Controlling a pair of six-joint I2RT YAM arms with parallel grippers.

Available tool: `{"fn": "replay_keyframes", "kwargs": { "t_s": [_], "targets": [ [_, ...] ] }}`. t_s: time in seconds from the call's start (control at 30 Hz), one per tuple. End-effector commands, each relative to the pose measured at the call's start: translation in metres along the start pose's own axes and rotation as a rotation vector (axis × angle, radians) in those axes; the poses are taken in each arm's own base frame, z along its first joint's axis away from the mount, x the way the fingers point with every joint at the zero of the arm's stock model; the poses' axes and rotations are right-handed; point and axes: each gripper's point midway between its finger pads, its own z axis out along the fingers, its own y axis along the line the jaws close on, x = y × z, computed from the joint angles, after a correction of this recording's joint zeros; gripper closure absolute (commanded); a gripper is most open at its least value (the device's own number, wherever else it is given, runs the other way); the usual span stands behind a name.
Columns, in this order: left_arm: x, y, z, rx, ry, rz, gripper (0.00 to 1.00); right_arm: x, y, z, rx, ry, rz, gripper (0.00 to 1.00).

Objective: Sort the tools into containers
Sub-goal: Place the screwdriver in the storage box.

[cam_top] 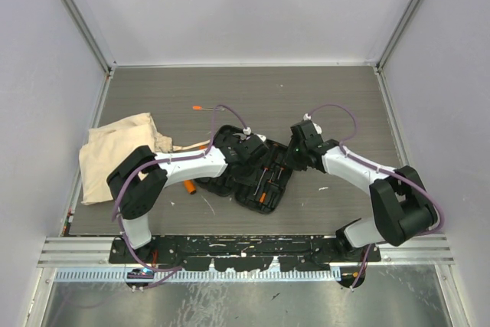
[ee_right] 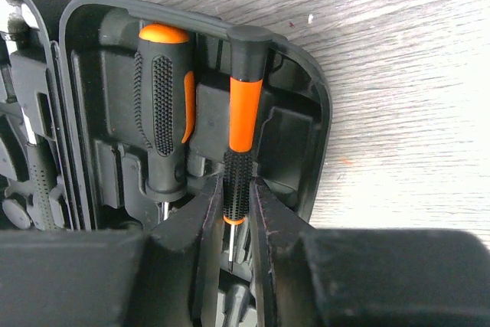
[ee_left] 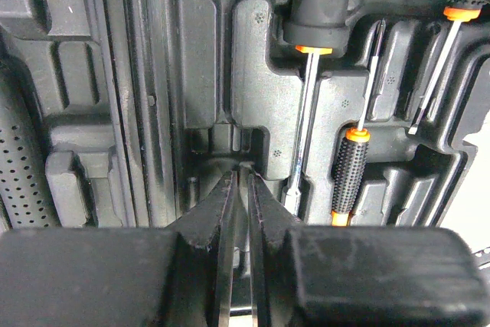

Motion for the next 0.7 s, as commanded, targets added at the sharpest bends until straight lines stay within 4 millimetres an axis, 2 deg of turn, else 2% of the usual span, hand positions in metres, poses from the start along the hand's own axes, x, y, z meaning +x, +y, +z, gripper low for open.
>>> {"fn": "replay_keyframes", "kwargs": {
  "t_s": [0.0, 0.17, 0.27, 0.43, 0.57, 0.67],
  "targets": [
    [0.012, 0.006, 0.005, -0.028, 0.043, 0.005, 0.88, -0.016, 0.013, -0.007, -0.051, -0.077, -0.015, 0.96],
    [0.003, -0.001, -0.002, -0.006, 0.017, 0.001, 0.86, -0.03, 0.021, -0.025, -0.122, -0.177, -0.052, 0.98],
    [-0.009, -0.008, -0.012, 0.022, -0.015, 0.0, 0.81, -0.037, 0.028, -0.035, -0.191, -0.245, -0.074, 0.99],
    [-0.038, -0.026, -0.042, 0.087, -0.104, 0.002, 0.69, -0.053, 0.032, -0.058, -0.257, -0.381, -0.101, 0.97],
    [-0.056, -0.032, -0.064, 0.117, -0.166, -0.003, 0.67, -0.064, 0.034, -0.076, -0.31, -0.499, -0.142, 0.95],
    [-0.066, -0.029, -0.079, 0.138, -0.202, -0.031, 0.65, -0.065, 0.039, -0.086, -0.361, -0.544, -0.222, 0.94]
  ]
}}
